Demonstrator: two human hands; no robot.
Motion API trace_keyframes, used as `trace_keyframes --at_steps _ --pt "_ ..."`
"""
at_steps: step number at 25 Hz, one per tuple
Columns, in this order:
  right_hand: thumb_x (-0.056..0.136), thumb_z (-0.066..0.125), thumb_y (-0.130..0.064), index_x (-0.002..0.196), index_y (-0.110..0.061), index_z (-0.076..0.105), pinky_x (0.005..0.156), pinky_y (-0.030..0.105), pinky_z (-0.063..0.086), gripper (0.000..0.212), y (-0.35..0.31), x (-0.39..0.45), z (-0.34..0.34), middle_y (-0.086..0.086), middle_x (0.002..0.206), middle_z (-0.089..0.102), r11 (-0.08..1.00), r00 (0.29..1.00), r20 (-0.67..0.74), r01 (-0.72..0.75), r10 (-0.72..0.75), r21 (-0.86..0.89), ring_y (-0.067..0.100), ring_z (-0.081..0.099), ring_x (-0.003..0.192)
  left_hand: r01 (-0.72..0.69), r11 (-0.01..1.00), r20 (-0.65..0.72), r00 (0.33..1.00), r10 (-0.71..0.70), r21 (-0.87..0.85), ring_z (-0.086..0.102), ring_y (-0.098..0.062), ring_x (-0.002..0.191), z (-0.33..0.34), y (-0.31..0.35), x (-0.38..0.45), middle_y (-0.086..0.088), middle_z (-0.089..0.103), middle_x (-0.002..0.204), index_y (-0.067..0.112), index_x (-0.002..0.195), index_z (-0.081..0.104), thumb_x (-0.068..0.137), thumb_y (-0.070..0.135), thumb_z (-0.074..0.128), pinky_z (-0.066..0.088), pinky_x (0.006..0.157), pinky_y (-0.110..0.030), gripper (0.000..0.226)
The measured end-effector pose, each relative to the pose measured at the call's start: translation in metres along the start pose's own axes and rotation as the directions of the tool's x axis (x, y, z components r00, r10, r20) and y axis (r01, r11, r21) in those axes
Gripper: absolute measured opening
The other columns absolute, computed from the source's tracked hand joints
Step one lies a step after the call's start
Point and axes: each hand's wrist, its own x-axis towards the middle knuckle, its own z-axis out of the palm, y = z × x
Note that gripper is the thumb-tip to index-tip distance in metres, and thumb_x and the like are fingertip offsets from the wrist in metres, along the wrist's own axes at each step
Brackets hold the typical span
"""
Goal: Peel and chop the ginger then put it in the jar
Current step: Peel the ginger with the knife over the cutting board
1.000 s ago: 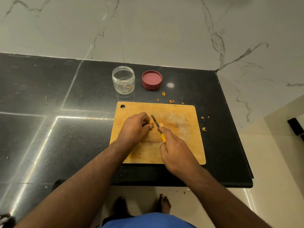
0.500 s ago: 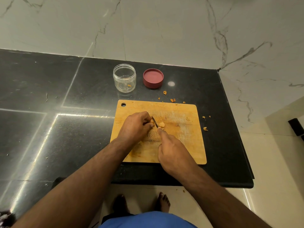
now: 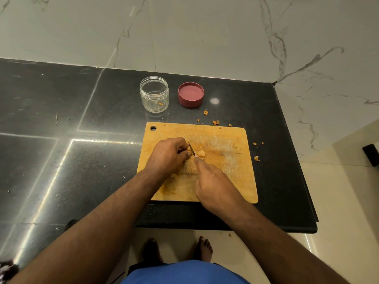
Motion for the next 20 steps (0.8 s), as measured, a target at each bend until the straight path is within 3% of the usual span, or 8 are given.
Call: trace_keyframes --at_steps 5,12,20 --pt "0.100 0.034 -0.016 0.153 -0.024 0.022 0.082 0.037 0.049 0.054 0.002 0.001 0.000 0.006 0.120 0.055 1.000 1.000 0.000 -0.001 0.001 -0.006 0.020 0.054 0.101 0.012 0.999 -0.007 1.000 -0.012 -0.031 0.063 -0.011 0.086 0.000 -0.002 0.001 0.004 0.072 0.096 0.021 0.103 0.073 0.089 0.026 0.073 0.055 0.075 -0.033 0.015" --pt "0.099 0.035 -0.013 0.154 -0.022 0.022 0.093 0.038 0.049 0.057 0.001 0.010 0.003 0.009 0.130 0.055 1.000 1.000 0.020 -0.014 0.014 0.000 0.024 0.054 0.114 -0.009 1.000 -0.017 1.000 0.009 -0.011 0.062 -0.010 0.086 0.000 -0.003 0.001 0.004 0.072 0.097 0.020 0.103 0.073 0.090 0.025 0.073 0.055 0.075 -0.031 0.015" --pt "0.102 0.033 -0.018 0.156 -0.024 0.016 0.094 0.036 0.047 0.058 0.005 -0.011 0.017 0.005 0.134 0.052 0.996 0.998 0.022 -0.055 0.054 0.064 0.019 0.052 0.114 -0.003 1.000 -0.021 1.000 0.003 0.002 0.063 -0.011 0.088 0.000 -0.003 0.000 0.002 0.073 0.100 0.018 0.107 0.073 0.089 0.025 0.074 0.055 0.078 -0.031 0.020"
